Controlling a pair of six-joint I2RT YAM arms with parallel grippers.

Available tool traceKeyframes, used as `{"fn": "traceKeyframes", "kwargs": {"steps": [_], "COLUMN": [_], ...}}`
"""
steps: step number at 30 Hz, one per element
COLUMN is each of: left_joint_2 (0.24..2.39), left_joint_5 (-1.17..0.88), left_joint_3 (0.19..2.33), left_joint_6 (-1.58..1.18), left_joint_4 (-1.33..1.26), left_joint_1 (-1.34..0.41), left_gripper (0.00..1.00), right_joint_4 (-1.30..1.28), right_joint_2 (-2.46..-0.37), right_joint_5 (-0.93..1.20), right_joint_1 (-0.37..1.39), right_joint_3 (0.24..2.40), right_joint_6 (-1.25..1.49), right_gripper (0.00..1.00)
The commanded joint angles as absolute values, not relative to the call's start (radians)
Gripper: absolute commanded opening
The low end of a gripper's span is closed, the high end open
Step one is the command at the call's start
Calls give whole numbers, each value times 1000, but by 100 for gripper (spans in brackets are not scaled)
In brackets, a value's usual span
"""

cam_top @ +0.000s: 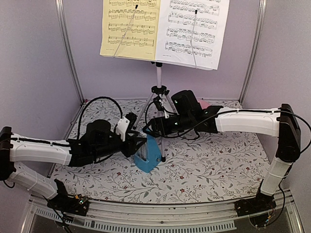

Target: Set up the instrument practice props

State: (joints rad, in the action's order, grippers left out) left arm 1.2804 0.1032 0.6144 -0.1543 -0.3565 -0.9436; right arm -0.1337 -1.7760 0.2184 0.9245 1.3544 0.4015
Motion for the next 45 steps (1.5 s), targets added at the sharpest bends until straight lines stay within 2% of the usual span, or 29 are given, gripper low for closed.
{"fn": "traceKeyframes", "kwargs": {"steps": [1,6,16,45], "left_joint_2": [1257,1219,1187,1182], "left_joint_5": [83,81,57,8], "left_joint_3": [601,570,541,555], "left_joint_6": [-173,-181,-181,-151], "left_joint_4": [-390,-370,-353,-375], "left_joint_1": [-925,-926,-933,-968], "left_gripper": [36,30,26,22], "right_joint_4": [-220,-230,-258,-268], "right_joint_2": [-1809,-1815,-1840,-1836], "right_joint_5": [191,181,149,59], "right_joint_1": [932,940,949,930], "right_joint_3": [1352,1337,1301,1102], "right_joint_6": [375,363,336,337], "right_gripper": [83,83,82,80]}}
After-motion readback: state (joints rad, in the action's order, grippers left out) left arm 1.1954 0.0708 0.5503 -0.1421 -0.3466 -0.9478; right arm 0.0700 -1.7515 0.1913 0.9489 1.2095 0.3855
